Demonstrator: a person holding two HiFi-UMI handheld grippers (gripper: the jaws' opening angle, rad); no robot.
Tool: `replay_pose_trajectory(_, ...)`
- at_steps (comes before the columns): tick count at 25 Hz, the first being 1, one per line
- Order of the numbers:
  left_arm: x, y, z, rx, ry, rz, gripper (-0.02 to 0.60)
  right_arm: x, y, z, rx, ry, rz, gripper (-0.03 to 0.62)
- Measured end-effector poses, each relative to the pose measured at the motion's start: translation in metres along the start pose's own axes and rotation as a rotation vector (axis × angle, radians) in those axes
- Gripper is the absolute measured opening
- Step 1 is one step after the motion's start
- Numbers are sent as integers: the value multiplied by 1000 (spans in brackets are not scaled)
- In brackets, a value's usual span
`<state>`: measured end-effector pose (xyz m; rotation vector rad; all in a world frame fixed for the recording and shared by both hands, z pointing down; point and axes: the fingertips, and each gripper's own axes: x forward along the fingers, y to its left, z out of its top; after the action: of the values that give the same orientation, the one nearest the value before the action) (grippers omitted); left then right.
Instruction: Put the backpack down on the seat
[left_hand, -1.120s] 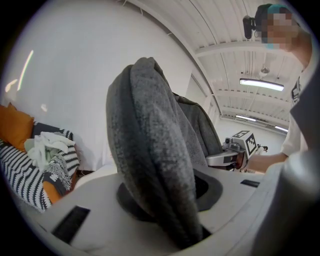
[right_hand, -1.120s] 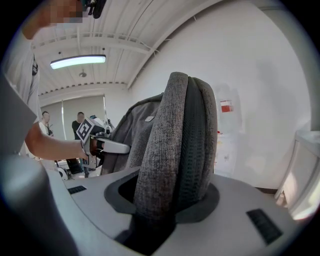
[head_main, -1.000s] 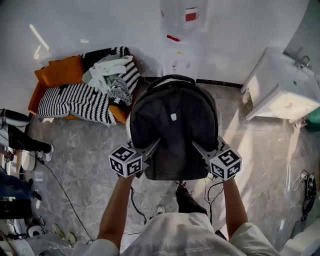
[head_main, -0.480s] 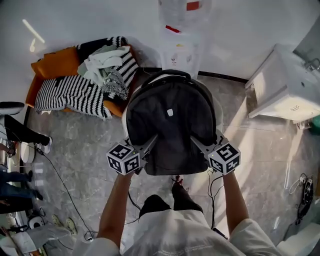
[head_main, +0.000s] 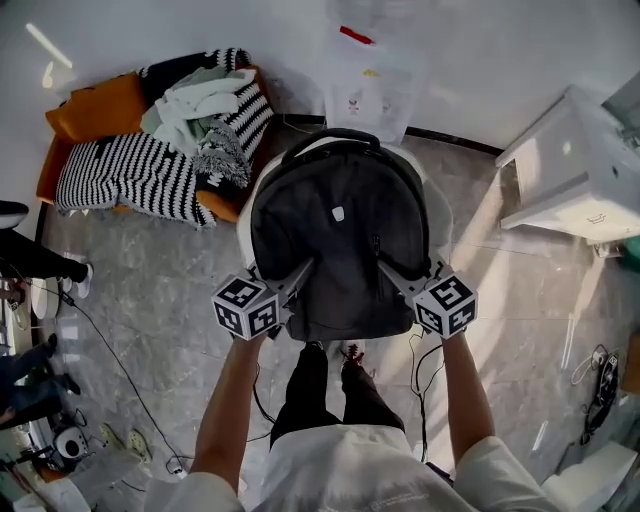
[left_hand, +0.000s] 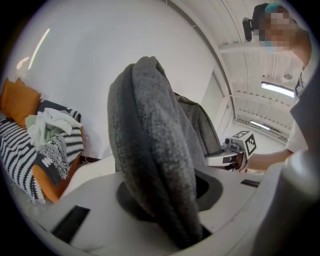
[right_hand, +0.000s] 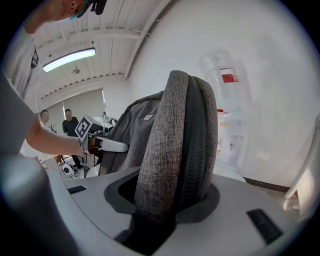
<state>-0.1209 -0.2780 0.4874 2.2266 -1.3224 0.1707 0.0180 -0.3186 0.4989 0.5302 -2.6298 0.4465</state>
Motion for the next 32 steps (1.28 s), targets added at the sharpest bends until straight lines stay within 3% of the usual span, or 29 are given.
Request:
replay_pose_trajectory(12,57,93,-38,6,78,-57,129,94,-51,-51,104,24,-36,149)
replay_pose_trajectory(32,142,189,-124,-63,113,-68,129,196,-127,-142,163,121,-59,149)
